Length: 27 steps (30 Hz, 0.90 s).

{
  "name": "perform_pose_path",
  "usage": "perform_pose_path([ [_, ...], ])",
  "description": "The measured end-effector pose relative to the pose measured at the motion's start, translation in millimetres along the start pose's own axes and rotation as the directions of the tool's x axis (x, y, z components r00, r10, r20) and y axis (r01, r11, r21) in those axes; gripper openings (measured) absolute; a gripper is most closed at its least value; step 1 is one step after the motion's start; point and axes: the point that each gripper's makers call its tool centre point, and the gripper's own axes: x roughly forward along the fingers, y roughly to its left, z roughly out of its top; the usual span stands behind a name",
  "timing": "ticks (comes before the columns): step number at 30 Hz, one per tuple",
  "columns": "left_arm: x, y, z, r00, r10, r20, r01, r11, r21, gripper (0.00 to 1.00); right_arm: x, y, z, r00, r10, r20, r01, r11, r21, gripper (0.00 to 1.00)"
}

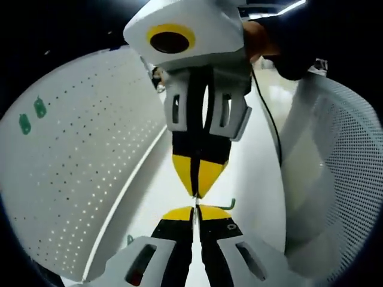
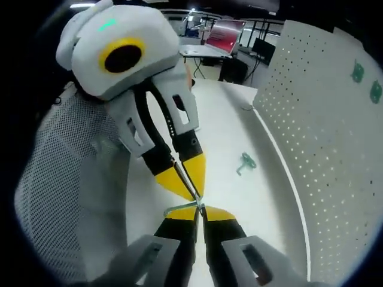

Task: Insert the hook assembly into the mounting plate slot until the hook locks in place.

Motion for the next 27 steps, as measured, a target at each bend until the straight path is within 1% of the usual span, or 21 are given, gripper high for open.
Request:
perform_pose_path([
  [5, -0.9, -2.1, 1.5, 1.000, -0.002, 0.002, 0.002, 1.000, -0.004, 0.02, -3.2, 3.2, 4.0, 1.000, -0.002, -0.009, 0.002, 1.000, -0.016, 0.01],
  [10, -3.0, -4.8, 4.1, 1.000, -0.005, 0.016, 0.006, 1.000, -0.020, 0.01, -6.5, 4.4, 4.1, 1.000, -0.010, -0.008, 0.009, 1.000, -0.011, 0.01],
  [15, -3.3, -6.9, 6.2, 1.000, -0.012, 0.019, 0.013, 1.000, -0.025, 0.01, -8.2, 5.7, 3.3, 1.000, -0.015, -0.014, 0.015, 1.000, -0.010, 0.01],
  [22, -4.1, -5.4, 12.8, 0.998, -0.013, 0.055, 0.017, 0.997, -0.077, 0.01, -16.5, 3.5, 4.7, 0.999, -0.042, -0.003, 0.042, 0.999, 0.004, 0.01],
  [27, -5.1, -4.6, 15.1, 0.998, -0.007, 0.068, 0.014, 0.995, -0.104, 0.01, -18.5, 1.6, 6.0, 0.998, -0.060, 0.014, 0.060, 0.998, 0.027, 0.02],
])
